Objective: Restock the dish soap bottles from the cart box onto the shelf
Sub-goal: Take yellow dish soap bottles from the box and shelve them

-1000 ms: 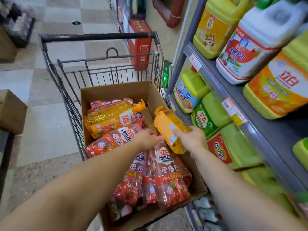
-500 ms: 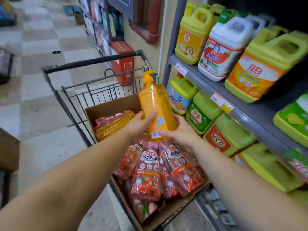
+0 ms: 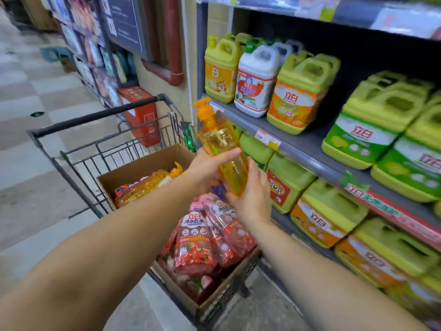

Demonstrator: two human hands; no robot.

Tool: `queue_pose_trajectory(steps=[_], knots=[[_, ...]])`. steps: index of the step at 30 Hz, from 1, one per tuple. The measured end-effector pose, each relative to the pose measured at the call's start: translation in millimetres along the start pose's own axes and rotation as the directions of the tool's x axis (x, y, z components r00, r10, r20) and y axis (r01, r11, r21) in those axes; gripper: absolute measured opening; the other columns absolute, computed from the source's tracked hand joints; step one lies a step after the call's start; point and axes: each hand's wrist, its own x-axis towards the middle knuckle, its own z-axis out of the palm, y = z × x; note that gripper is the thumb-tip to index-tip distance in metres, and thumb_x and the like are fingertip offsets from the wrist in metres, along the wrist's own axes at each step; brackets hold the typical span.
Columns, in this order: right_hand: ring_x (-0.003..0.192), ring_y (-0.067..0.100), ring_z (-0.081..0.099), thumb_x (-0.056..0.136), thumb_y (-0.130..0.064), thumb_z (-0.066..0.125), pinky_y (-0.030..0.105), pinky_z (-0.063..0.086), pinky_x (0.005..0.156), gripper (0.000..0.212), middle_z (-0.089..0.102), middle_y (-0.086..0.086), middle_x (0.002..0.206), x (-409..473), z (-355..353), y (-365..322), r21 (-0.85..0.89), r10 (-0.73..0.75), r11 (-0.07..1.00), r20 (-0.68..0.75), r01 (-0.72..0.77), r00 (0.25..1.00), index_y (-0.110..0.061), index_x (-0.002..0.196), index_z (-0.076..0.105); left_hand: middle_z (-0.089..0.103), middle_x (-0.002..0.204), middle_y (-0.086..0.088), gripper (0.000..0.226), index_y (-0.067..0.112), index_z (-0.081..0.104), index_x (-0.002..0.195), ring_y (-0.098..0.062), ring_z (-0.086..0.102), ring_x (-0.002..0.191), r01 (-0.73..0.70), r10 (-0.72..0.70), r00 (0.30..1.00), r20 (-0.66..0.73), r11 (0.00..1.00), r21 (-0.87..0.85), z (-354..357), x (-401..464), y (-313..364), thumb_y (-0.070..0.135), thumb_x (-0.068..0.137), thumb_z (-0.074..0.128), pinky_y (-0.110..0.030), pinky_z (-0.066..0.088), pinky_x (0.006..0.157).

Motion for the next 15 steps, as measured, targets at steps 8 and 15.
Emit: queue_pose_trajectory(steps=[8,15], knots=[[0.114,0.009,0.052,0.087,-0.036,0.069,0.026,0.041,0.096,0.064,0.051,-0.007,0.126,-83.1,-179.4,72.4,0.364,0.087,0.92,0.177,-0.147,0.98,-0.026,0.144,0.041,0.076,0.094,-0.005,0.071,0.01,0.061,0.117,-0.02,0.074,0.083,0.028,-0.041,0.876,0.481,0.999,0.036,122.8,-81.8,-19.4,0.025,0.054,0.09,-0.033,0.059,0.066],[0.101,0.002,0.065,0.074,-0.003,0.08,0.026,0.054,0.085,0.081,0.063,-0.009,0.119,-204.7,-341.4,148.9,0.567,0.272,0.739,0.243,-0.364,0.931,-0.024,0.138,0.036,0.077,0.09,-0.004,0.067,0.02,0.081,0.086,-0.016,0.074,0.081,0.12,-0.093,0.602,0.793,0.992,0.025,303.3,-176.4,-61.2,0.037,0.024,0.1,-0.032,0.06,0.067]])
